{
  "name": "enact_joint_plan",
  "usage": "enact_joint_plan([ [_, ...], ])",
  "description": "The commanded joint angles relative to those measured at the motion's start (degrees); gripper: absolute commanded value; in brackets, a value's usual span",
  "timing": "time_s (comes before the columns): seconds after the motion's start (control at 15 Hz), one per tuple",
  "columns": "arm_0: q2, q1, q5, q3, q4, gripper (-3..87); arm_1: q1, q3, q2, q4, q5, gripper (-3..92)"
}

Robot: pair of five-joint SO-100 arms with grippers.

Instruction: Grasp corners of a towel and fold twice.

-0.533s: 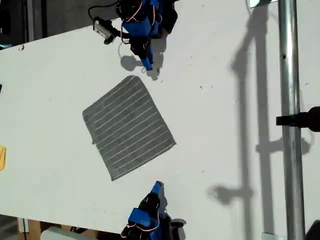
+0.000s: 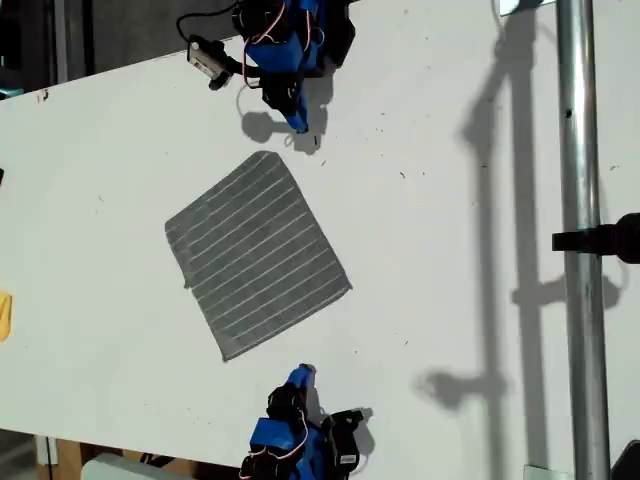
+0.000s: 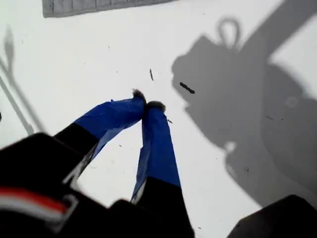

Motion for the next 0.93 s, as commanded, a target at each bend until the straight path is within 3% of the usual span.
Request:
enact_joint_plan([
  [0.0, 0.00, -0.70, -0.79, 0.35, 0.18, 2.0, -0.53, -1.05, 0.00, 0.97, -0.18, -0.2],
  [0.13, 0.00, -0.79, -1.14, 0.35, 0.18, 2.3, 0.26, -1.58, 0.00, 1.49, -0.18, -0.2],
  [0.2, 0.00, -0.97, -1.14, 0.35, 0.18, -2.9, 0.18, -1.85, 0.00, 1.76, -0.18, -0.2],
  [0.6, 0.00, 0.53, -4.57, -4.57, 2.02, -2.9, -0.97, -6.94, -1.41, 3.78, 0.35, -0.3],
  [0.87, -16.08, 1.32, -4.57, -18.98, -1.58, -3.0, 6.33, -26.10, -24.26, 4.04, -12.13, -0.3],
])
